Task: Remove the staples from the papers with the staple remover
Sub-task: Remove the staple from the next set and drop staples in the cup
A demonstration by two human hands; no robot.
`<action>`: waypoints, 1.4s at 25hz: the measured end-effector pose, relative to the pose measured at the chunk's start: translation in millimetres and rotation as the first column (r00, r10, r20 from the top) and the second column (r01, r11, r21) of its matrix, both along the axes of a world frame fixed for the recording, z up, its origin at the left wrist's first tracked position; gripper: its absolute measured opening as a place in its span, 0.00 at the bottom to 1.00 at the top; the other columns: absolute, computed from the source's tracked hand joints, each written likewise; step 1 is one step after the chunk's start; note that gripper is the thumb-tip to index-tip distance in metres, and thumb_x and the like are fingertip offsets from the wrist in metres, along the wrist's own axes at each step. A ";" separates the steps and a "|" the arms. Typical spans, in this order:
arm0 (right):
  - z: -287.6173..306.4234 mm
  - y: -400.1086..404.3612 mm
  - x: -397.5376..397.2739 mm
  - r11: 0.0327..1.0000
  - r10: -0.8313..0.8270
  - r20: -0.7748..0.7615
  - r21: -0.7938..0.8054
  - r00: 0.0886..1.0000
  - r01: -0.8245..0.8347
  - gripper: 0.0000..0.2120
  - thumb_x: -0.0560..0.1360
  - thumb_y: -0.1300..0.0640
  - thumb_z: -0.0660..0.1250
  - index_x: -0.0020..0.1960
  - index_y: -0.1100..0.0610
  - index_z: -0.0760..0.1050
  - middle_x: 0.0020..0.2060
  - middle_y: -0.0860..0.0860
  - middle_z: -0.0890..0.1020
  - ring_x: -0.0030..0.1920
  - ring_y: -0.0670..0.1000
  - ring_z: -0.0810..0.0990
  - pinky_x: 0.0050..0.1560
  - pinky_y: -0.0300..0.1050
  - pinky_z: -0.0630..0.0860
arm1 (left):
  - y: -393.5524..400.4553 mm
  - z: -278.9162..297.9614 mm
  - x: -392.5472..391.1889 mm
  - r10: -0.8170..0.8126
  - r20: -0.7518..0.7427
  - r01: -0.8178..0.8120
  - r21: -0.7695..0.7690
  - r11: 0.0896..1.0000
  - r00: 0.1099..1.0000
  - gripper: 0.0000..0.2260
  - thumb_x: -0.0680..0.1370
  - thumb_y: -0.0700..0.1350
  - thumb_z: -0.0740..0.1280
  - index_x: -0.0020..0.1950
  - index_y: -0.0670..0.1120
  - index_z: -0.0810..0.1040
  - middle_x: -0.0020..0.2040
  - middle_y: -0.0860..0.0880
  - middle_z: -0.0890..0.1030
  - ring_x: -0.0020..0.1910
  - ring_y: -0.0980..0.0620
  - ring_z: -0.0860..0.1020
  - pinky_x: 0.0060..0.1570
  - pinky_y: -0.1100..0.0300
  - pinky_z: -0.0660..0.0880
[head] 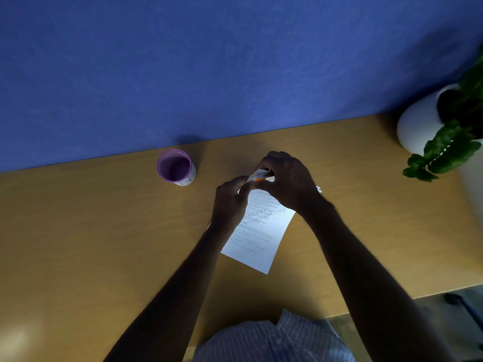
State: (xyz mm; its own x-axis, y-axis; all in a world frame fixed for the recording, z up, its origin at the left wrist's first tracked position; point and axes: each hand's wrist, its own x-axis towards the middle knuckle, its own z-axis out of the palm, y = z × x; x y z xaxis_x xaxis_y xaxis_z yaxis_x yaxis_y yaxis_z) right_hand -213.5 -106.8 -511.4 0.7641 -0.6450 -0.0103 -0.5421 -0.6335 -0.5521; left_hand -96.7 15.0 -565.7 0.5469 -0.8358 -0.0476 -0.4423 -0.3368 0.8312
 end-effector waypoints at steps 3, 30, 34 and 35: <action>-2.1 -0.7 0.1 1.000 0.004 0.003 0.017 1.000 -0.004 0.13 0.73 0.51 0.80 0.52 0.58 0.84 0.49 0.53 0.86 0.46 0.45 0.76 0.49 0.40 0.75 | 1.2 -1.3 0.0 0.004 -0.027 -0.003 0.020 1.000 1.000 0.10 0.83 0.49 0.69 0.53 0.44 0.86 0.43 0.48 0.87 0.34 0.63 0.78 0.41 0.77 0.70; -139.8 -128.2 -40.9 0.764 -0.643 -0.010 0.064 0.766 0.642 0.15 0.82 0.62 0.63 0.67 0.60 0.76 0.61 0.62 0.80 0.62 0.64 0.76 0.59 0.48 0.70 | -4.1 -52.0 20.7 0.262 -0.368 -0.186 0.230 0.955 0.892 0.10 0.83 0.49 0.66 0.49 0.45 0.83 0.41 0.50 0.86 0.33 0.58 0.75 0.34 0.62 0.68; -144.2 -131.7 -34.2 0.737 -0.675 -0.036 0.011 0.737 0.675 0.15 0.82 0.64 0.61 0.68 0.59 0.76 0.64 0.62 0.77 0.63 0.63 0.74 0.58 0.49 0.71 | -3.6 -57.2 21.4 0.282 -0.383 -0.206 0.227 0.952 0.880 0.10 0.82 0.50 0.66 0.47 0.45 0.82 0.40 0.49 0.86 0.33 0.55 0.74 0.36 0.57 0.67; -144.5 -131.7 -33.7 0.731 -0.682 -0.039 0.008 0.731 0.682 0.16 0.82 0.65 0.61 0.69 0.59 0.76 0.65 0.62 0.76 0.64 0.63 0.73 0.58 0.50 0.72 | -3.4 -57.7 21.5 0.285 -0.383 -0.208 0.229 0.951 0.878 0.10 0.83 0.50 0.66 0.47 0.46 0.82 0.40 0.50 0.86 0.33 0.55 0.74 0.36 0.57 0.67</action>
